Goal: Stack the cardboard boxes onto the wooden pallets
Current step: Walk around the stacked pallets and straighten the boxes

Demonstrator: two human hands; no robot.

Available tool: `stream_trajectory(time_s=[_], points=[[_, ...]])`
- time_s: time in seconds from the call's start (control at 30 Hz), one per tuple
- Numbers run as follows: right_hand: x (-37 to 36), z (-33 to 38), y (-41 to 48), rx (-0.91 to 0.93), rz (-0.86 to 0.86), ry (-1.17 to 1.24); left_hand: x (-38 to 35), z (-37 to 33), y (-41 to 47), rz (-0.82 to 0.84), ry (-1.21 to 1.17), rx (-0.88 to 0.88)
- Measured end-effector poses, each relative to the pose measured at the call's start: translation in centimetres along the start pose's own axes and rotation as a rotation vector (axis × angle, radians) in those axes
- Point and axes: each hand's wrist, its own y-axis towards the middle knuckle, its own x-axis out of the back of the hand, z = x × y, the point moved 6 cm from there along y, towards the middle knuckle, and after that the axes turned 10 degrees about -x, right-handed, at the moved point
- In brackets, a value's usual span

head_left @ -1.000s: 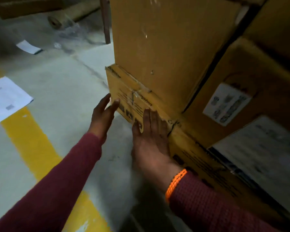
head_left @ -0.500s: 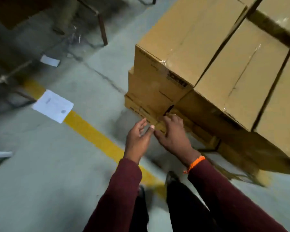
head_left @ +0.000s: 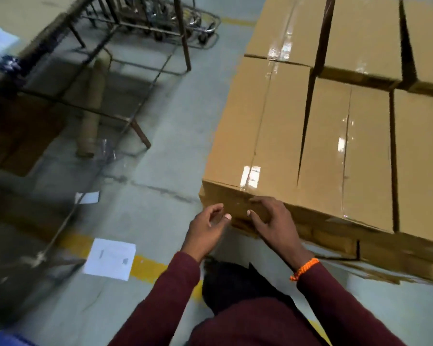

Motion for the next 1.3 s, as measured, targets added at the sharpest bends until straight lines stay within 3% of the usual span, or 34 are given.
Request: stream_trajectory(time_s=[0.2, 0.33, 0.53, 0.77, 1.0, 1.17, 1.3], points=[[-3.2, 9.1, 9.5, -0.039, -0.012, 0.051, 10.2, -4.2, 10.3, 0.031, 0.096, -0.059], [-4.7, 12.9, 16.7, -0.100, -0.070, 0.071, 12.7, -5.6, 19.0, 0.160, 0.095, -0.045], [-7.0, 16.1, 28.4, -0.268, -0.291, 0.103, 17.0, -7.3, 34.0, 0.395, 0.156, -0.089], [-9.0, 23.6, 41.0, -0.418, -0.362, 0.144, 25.1, -10.8, 49.0, 0.560, 0.262, -0.065], [-9.3, 22.9, 51.2, -0.700, -0.438, 0.493, 23.6, -17.2, 62.8, 0.726, 0.306, -0.084], [-8.5, 19.5, 62.0, -0.954, -0.494, 0.862, 20.5, -23.9, 75.2, 0.844, 0.410, -0.173], [-6.7, 17.7, 71.3, -1.039, -0.569, 1.245, 19.9, -29.7, 84.2, 0.871, 0.402, -0.139]])
